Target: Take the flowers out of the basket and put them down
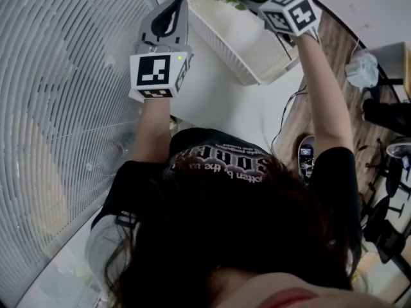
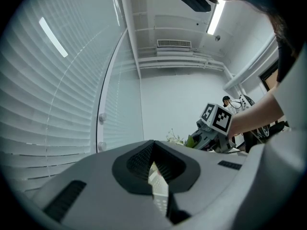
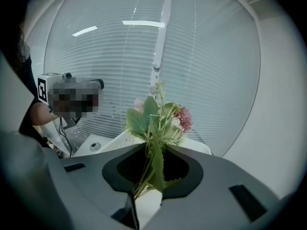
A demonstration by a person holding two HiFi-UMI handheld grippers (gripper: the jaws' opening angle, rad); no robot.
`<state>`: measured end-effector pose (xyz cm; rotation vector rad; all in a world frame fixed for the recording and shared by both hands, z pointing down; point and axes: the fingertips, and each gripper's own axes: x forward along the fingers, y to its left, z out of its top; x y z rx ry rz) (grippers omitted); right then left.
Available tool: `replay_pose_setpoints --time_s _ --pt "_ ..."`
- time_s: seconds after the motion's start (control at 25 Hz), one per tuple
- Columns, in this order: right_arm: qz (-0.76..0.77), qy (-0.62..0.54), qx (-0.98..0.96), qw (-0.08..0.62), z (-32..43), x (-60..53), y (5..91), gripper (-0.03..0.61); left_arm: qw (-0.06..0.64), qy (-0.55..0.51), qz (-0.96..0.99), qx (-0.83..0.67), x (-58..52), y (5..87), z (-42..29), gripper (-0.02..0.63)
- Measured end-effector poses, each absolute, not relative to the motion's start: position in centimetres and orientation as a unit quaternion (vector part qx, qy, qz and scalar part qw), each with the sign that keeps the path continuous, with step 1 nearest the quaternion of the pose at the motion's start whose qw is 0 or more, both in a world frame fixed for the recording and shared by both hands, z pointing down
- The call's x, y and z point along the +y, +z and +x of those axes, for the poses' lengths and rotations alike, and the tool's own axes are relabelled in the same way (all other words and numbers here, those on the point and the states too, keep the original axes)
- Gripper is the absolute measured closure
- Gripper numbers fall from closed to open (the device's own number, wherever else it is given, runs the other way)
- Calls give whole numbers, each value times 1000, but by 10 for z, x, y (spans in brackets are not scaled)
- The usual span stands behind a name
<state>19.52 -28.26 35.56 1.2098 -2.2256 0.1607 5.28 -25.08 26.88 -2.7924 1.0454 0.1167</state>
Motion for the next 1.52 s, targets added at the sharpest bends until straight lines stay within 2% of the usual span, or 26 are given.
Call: replay_pose_setpoints --time_s 1.12,1.52 --pt "436 40 -861 258 170 -272 305 479 85 38 -914 396 -230 247 29 612" --pt "399 25 -880 257 115 -267 292 479 87 40 -895 436 -214 243 -13 612"
